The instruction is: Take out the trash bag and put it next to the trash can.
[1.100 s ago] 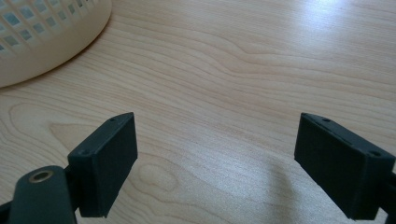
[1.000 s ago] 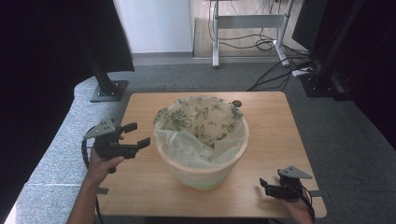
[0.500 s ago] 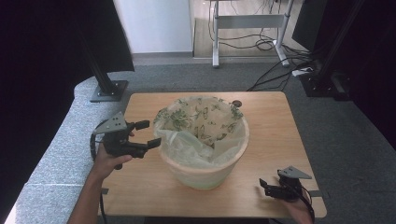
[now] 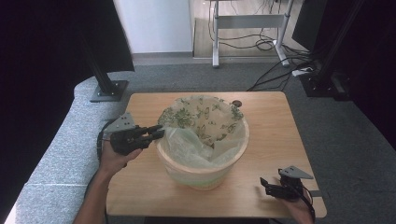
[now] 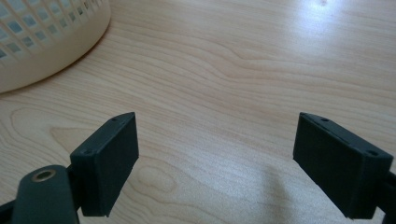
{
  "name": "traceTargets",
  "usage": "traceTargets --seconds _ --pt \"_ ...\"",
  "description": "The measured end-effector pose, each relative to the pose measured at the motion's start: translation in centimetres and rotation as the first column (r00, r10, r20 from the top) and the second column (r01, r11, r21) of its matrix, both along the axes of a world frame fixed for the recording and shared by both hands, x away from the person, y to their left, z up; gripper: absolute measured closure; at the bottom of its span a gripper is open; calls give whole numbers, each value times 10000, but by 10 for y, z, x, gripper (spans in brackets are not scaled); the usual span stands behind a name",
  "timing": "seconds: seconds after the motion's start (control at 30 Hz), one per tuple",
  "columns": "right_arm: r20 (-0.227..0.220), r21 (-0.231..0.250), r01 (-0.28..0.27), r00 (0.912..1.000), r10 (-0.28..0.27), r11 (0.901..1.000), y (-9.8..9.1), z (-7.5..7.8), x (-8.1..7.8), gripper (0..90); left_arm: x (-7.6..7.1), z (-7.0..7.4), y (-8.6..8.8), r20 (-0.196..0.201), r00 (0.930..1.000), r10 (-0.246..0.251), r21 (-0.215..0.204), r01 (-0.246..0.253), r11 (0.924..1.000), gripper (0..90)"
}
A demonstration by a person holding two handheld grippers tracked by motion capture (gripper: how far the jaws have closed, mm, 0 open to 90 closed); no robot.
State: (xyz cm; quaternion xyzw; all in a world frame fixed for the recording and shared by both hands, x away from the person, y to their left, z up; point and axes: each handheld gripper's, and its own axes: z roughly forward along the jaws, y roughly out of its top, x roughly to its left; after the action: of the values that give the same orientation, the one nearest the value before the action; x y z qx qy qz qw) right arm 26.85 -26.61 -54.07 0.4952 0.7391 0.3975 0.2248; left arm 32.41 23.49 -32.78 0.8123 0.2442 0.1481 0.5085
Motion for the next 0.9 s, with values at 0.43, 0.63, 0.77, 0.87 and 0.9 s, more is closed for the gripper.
traceTargets --seconds 0.43,0.63,0.77,0.87,0.9 --pt "240 258 104 9996 -110 9996 -1 8 4 148 5 27 -10 193 9998 -20 -184 23 9998 900" --pt "311 389 169 9994 -181 9991 -1 9 5 150 6 42 -18 241 9997 4 -183 0 9998 900" --pt "387 506 120 9992 -140 9986 0 11 6 154 6 46 -24 260 9996 -104 -308 112 9995 900" --pt "508 572 97 9986 -126 9983 0 13 6 157 6 40 -24 202 9998 -63 -325 70 9994 860" --pt "531 617 98 9985 -131 9980 0 14 6 157 7 37 -22 123 9999 -99 -444 104 9990 789"
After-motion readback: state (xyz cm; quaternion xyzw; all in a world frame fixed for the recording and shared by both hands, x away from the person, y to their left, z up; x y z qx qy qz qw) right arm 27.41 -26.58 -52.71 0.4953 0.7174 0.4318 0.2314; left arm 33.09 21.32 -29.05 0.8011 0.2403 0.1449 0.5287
